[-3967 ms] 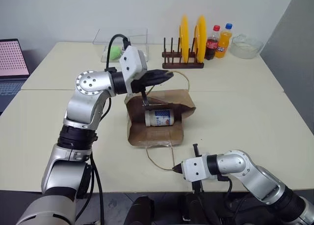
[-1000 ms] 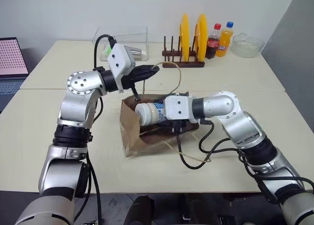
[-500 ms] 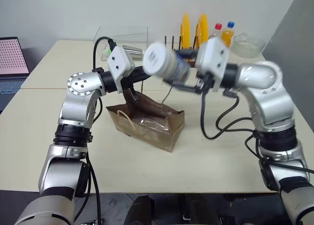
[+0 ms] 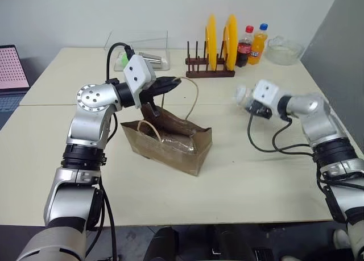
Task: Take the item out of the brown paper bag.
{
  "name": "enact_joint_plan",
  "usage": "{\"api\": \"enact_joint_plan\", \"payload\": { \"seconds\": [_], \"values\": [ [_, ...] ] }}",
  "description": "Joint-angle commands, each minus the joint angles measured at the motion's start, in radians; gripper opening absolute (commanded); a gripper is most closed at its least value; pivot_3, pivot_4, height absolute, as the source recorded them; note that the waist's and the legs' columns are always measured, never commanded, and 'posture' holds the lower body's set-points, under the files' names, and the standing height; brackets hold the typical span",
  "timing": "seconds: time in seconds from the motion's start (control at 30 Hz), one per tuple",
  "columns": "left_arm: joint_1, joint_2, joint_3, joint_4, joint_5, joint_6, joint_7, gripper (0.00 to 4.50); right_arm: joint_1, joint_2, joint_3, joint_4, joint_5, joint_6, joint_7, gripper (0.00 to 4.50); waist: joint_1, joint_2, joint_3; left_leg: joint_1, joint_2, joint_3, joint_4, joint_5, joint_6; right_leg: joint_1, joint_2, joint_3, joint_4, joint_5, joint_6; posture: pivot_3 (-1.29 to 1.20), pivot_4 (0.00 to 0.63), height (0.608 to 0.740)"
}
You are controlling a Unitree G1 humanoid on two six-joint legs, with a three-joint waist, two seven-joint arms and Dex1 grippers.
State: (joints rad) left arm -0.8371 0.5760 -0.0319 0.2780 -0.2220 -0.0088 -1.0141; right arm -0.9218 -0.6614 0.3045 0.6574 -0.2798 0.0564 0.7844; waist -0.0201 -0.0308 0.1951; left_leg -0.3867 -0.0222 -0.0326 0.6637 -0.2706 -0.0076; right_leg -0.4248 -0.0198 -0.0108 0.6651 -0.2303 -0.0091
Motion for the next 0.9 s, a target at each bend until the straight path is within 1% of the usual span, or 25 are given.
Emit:
{"api": "enact_joint_plan", "payload": {
  "seconds": [0.03, 0.27, 0.3, 0.37, 0.47, 0.53, 0.67, 0.77, 0.9],
  "values": [
    [0.001, 0.016, 0.027, -0.052, -0.004, -0.011, 0.011, 0.0, -0.091, 0.003, 0.031, 0.108, -0.05, -0.106, 0.014, 3.03, -0.007, 0.0, 0.0, 0.0, 0.0, 0.001, 0.0, 0.0, 0.0, 0.0, 0.0, 0.0, 0.0, 0.0, 0.0, 0.0, 0.15, 0.74],
    [0.018, 0.019, 0.03, -0.076, -0.004, -0.002, 0.022, 0.0, -0.153, 0.036, 0.046, 0.289, -0.065, -0.158, 0.054, 3.03, -0.01, 0.0, 0.0, 0.0, 0.001, 0.002, 0.0, 0.0, 0.0, 0.0, 0.0, 0.001, 0.0, 0.0, 0.0, 0.0, 0.15, 0.74],
    [0.019, 0.019, 0.029, -0.077, -0.004, -0.001, 0.024, 0.0, -0.158, 0.039, 0.042, 0.303, -0.062, -0.159, 0.057, 3.75, -0.009, 0.0, 0.0, 0.0, 0.001, 0.002, 0.0, 0.0, 0.0, 0.0, 0.0, 0.0, 0.0, 0.0, 0.0, 0.0, 0.15, 0.74],
    [0.02, 0.019, 0.028, -0.079, -0.005, 0.0, 0.026, 0.0, -0.168, 0.041, 0.046, 0.326, -0.069, -0.17, 0.058, 4.42, -0.009, 0.0, 0.0, 0.001, 0.001, 0.002, 0.0, 0.0, 0.0, 0.001, 0.0, 0.001, 0.0, 0.0, 0.0, 0.0, 0.15, 0.74],
    [0.021, 0.019, 0.026, -0.081, -0.007, 0.001, 0.029, 0.0, -0.174, 0.042, 0.042, 0.341, -0.067, -0.18, 0.063, 4.47, -0.009, 0.0, 0.0, 0.001, 0.001, 0.002, 0.001, 0.0, 0.0, 0.001, 0.0, 0.001, 0.0, 0.0, 0.0, 0.0, 0.15, 0.74],
    [0.022, 0.017, 0.025, -0.082, -0.007, 0.001, 0.032, 0.0, -0.17, 0.036, 0.028, 0.325, -0.046, -0.175, 0.096, 4.47, -0.009, 0.0, 0.0, 0.001, 0.001, 0.002, 0.001, 0.0, 0.0, 0.001, 0.0, 0.001, 0.001, 0.0, 0.0, 0.0, 0.15, 0.74],
    [0.017, 0.012, 0.029, -0.075, -0.011, 0.011, 0.042, 0.0, -0.132, -0.013, -0.037, 0.164, 0.033, -0.131, 0.195, 4.47, -0.009, 0.0, 0.0, 0.001, 0.001, 0.002, 0.0, 0.0, 0.0, 0.001, 0.0, 0.001, 0.0, 0.0, 0.0, 0.0, 0.15, 0.74],
    [0.008, 0.006, 0.035, -0.062, -0.008, 0.014, 0.061, 0.0, -0.065, -0.068, -0.105, -0.066, 0.106, -0.019, 0.259, 4.47, -0.005, 0.0, 0.0, 0.001, 0.001, 0.001, 0.0, 0.0, 0.0, 0.001, 0.0, 0.0, 0.0, 0.0, 0.0, 0.0, 0.15, 0.74],
    [0.002, 0.004, 0.035, -0.046, -0.002, 0.014, 0.081, 0.0, 0.061, -0.127, -0.22, -0.413, 0.217, 0.181, 0.286, 4.47, -0.001, 0.0, 0.0, 0.0, 0.001, 0.0, 0.001, 0.0, 0.0, 0.001, 0.0, -0.001, 0.0, 0.0, 0.0, 0.0, 0.15, 0.74]
  ]
}}
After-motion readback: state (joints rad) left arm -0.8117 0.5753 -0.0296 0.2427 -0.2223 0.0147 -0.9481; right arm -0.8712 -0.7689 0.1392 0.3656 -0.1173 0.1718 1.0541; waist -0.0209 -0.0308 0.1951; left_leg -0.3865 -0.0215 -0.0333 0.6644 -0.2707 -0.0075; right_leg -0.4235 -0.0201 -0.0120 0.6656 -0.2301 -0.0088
